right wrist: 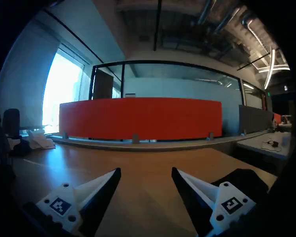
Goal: Fold towel
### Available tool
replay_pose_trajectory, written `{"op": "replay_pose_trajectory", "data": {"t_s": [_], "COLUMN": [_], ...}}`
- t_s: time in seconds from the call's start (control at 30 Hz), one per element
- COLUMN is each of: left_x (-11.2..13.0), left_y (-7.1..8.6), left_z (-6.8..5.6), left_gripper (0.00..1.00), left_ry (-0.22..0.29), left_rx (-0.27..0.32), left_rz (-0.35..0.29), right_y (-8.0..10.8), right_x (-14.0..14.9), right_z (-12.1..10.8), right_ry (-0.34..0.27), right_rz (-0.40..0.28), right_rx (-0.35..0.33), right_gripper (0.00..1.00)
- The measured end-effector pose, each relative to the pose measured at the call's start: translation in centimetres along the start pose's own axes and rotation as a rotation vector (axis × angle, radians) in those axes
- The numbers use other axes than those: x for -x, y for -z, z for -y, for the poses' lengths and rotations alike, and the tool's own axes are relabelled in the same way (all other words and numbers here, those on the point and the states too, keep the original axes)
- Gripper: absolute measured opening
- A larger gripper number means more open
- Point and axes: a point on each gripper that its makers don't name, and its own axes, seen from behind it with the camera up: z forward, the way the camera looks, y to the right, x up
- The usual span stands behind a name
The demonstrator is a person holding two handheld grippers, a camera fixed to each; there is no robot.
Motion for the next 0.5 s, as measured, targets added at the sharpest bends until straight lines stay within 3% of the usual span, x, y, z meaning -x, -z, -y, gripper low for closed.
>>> {"op": "replay_pose_trajectory", "data": {"t_s": [0.5], "left_x": [0.16], "left_y": [-0.12], "left_z": [0.03], "left_gripper": [0.97], "left_ry": [0.003], "left_rx": [0.001], "left_rz": [0.001], "right_y": [0.01], "right_x": [0.05], "right_z": [0.02], "right_ry": [0.0], "right_rz": [0.0], "right_rx": [0.0], "right_gripper": [0.99]}}
